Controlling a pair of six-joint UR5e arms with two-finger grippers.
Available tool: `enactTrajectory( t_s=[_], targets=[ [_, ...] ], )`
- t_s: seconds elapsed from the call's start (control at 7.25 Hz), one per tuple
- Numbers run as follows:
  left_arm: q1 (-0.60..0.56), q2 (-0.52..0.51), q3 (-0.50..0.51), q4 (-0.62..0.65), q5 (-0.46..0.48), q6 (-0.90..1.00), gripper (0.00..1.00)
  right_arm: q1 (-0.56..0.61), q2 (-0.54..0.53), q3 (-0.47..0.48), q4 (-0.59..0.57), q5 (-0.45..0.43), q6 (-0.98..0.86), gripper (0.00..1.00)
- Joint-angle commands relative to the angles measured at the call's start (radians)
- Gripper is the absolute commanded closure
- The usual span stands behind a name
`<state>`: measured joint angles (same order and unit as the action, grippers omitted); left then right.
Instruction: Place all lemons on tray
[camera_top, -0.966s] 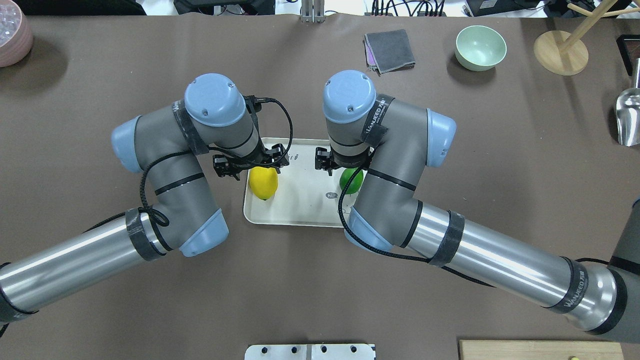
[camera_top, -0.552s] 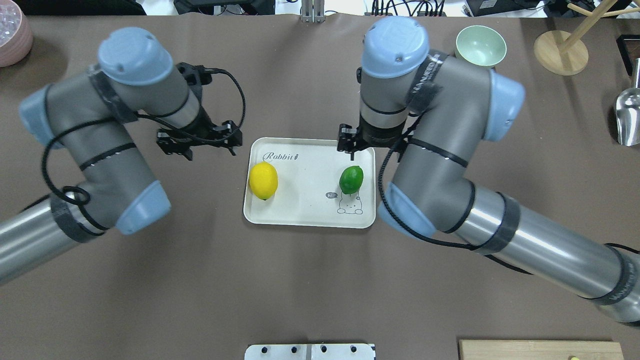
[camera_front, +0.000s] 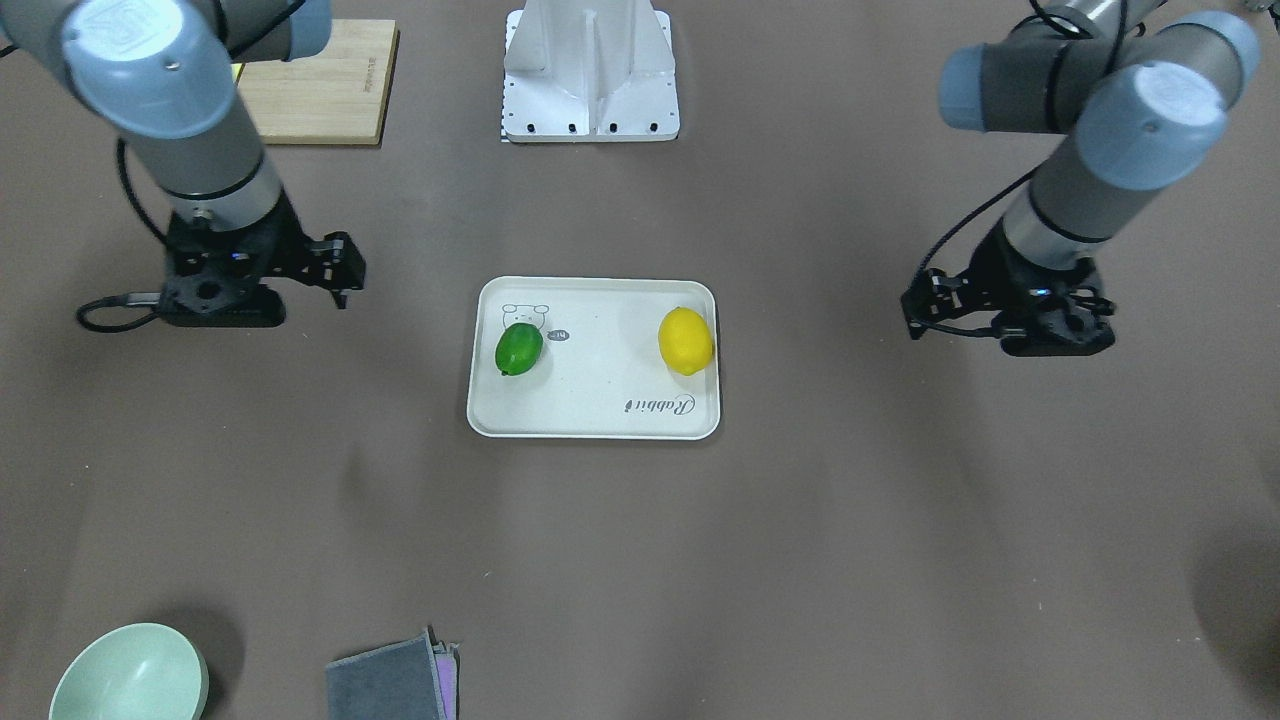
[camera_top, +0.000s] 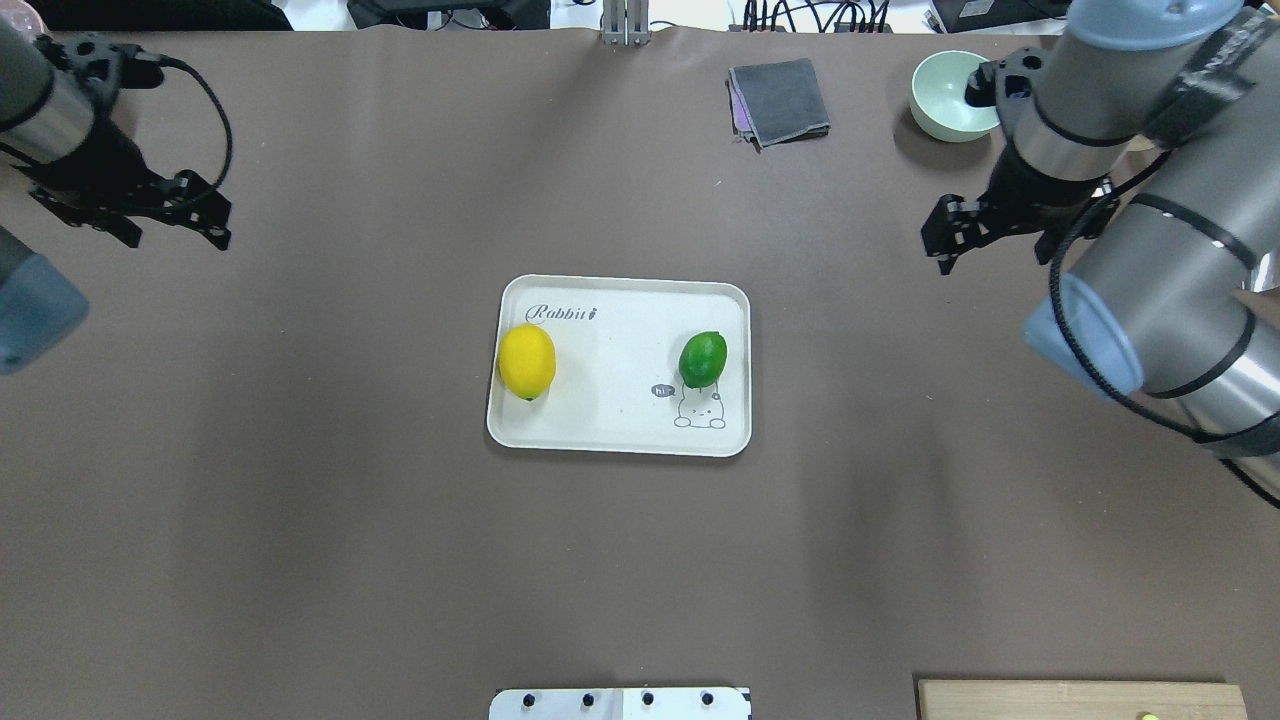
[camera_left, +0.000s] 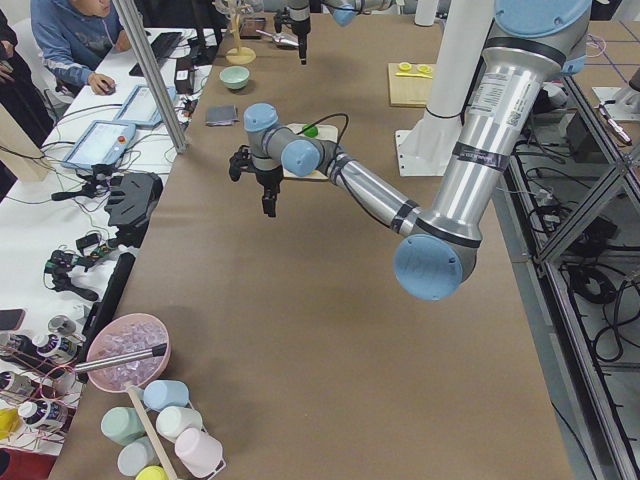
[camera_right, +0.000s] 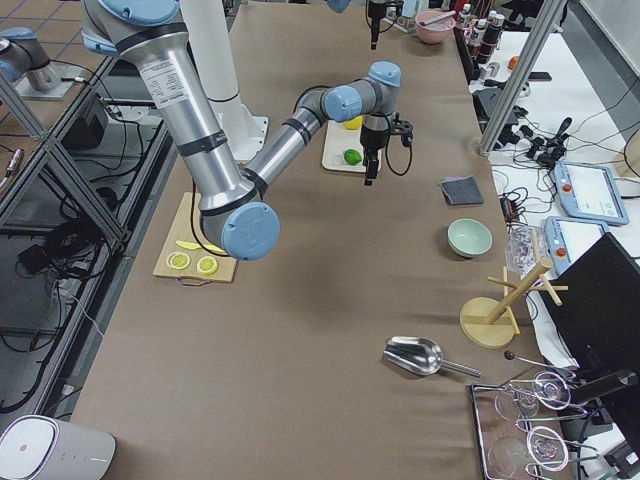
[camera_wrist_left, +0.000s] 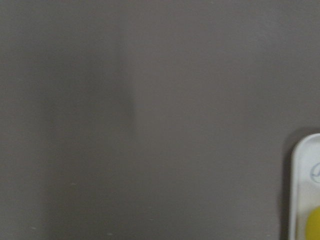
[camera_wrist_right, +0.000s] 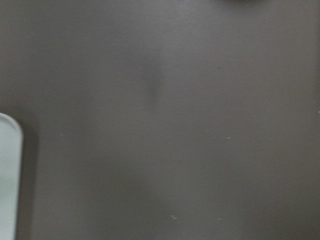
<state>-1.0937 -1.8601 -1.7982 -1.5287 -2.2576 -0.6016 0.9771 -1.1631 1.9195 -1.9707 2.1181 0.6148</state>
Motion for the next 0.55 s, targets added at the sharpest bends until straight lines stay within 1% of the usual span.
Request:
enactTrajectory(
  t_s=[0.0, 0.14, 0.28, 0.41],
  targets=[
    [-0.127, 0.099, 0.01, 0.004, -0.034, 0.205, 0.01, 0.174, -0.157, 0.01, 0.003, 0.054, -0.265, 0.0],
    [-0.161, 0.143, 0.017, 0.001, -0.037, 0.262, 0.01, 0.23, -0.22, 0.012, 0.004, 0.06, -0.374, 0.0],
    [-0.213, 0.154, 0.045, 0.002, -0.042, 0.351, 0.01, 0.297, -0.293, 0.012, 0.01, 0.097, -0.477, 0.0],
    [-0.25, 0.209, 0.054, -0.014, -0.11, 0.399, 0.01, 0.348, -0.379, 0.025, 0.042, 0.123, -0.559, 0.0]
  ],
)
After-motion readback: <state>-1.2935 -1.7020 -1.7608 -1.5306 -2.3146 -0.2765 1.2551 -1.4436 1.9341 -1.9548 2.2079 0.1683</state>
